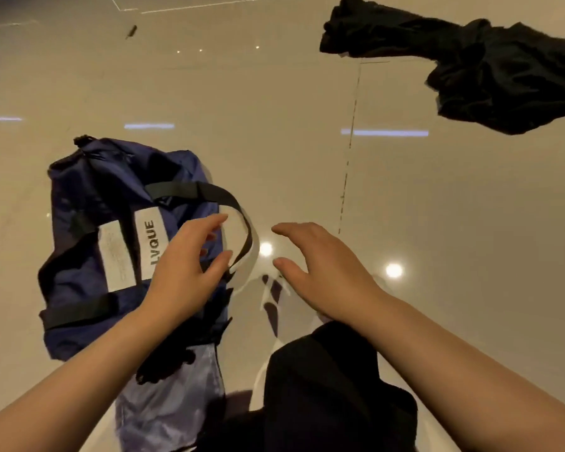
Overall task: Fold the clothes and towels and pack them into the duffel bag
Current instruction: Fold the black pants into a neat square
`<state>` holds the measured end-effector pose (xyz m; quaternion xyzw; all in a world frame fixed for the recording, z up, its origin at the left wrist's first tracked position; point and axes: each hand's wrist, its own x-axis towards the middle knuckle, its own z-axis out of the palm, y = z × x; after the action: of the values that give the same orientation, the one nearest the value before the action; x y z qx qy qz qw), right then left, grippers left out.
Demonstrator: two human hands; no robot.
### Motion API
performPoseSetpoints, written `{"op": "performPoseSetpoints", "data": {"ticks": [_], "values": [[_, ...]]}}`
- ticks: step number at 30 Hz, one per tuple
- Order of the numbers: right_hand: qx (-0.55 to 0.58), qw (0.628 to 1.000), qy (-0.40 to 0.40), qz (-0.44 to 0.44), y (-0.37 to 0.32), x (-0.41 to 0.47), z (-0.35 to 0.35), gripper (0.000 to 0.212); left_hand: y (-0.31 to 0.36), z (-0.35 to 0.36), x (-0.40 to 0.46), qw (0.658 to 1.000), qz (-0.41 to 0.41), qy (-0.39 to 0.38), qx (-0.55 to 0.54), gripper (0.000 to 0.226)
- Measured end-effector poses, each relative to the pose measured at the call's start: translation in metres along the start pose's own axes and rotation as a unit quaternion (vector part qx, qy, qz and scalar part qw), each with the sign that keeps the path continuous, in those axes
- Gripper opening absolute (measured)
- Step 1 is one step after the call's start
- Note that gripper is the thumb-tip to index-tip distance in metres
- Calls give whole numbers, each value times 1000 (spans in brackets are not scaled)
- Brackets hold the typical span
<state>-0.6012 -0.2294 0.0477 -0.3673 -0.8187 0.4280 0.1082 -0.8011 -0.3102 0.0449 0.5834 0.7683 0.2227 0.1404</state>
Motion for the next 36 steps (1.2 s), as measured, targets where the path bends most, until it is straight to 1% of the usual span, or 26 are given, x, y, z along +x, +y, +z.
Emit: {"op": "performPoseSetpoints", "data": {"ticks": [2, 4, 7, 9, 10, 11, 13, 14, 16, 19, 21, 23, 27, 30, 33, 36], "values": [[29, 999, -16, 26, -15, 23, 25, 50, -34, -16, -14, 999, -22, 25, 29, 49], [55, 996, -62, 46, -27, 38, 55, 54, -74, -30, -33, 993, -62, 57, 78, 48], [108, 979, -152, 77, -38, 50, 97, 61, -132, -45, -61, 971, -174, 98, 132, 61], [121, 968, -193, 102, -40, 53, 120, 71, -165, -50, -76, 943, -280, 114, 143, 69], [121, 966, -199, 116, -41, 53, 130, 76, -180, -51, -84, 926, -333, 119, 129, 74], [123, 965, -192, 128, -42, 53, 139, 81, -195, -51, -90, 913, -379, 121, 89, 79], [140, 967, -157, 142, -45, 53, 158, 85, -218, -48, -103, 888, -439, 133, -44, 88], [138, 970, -137, 146, -47, 53, 166, 87, -226, -46, -108, 876, -452, 141, -97, 92], [123, 975, -99, 153, -48, 54, 176, 89, -233, -40, -112, 867, -449, 165, -142, 97], [130, 977, -55, 159, -46, 56, 174, 83, -224, -34, -103, 864, -427, 211, -164, 94], [159, 974, -39, 158, -48, 56, 165, 78, -214, -33, -93, 865, -411, 234, -168, 83], [186, 972, -20, 143, -52, 57, 151, 73, -198, -32, -80, 873, -388, 243, -168, 70], [218, 968, 25, 118, -63, 61, 102, 69, -137, -35, -32, 903, -303, 231, -197, 58], [230, 964, 62, 120, -65, 61, 60, 67, -86, -33, 6, 917, -243, 212, -233, 54], [248, 951, 123, 135, -53, 50, 18, 59, -39, -25, 33, 920, -196, 189, -282, 56], [279, 928, 180, 167, -35, 29, -24, 56, 6, -18, 50, 917, -149, 171, -327, 61]]}}
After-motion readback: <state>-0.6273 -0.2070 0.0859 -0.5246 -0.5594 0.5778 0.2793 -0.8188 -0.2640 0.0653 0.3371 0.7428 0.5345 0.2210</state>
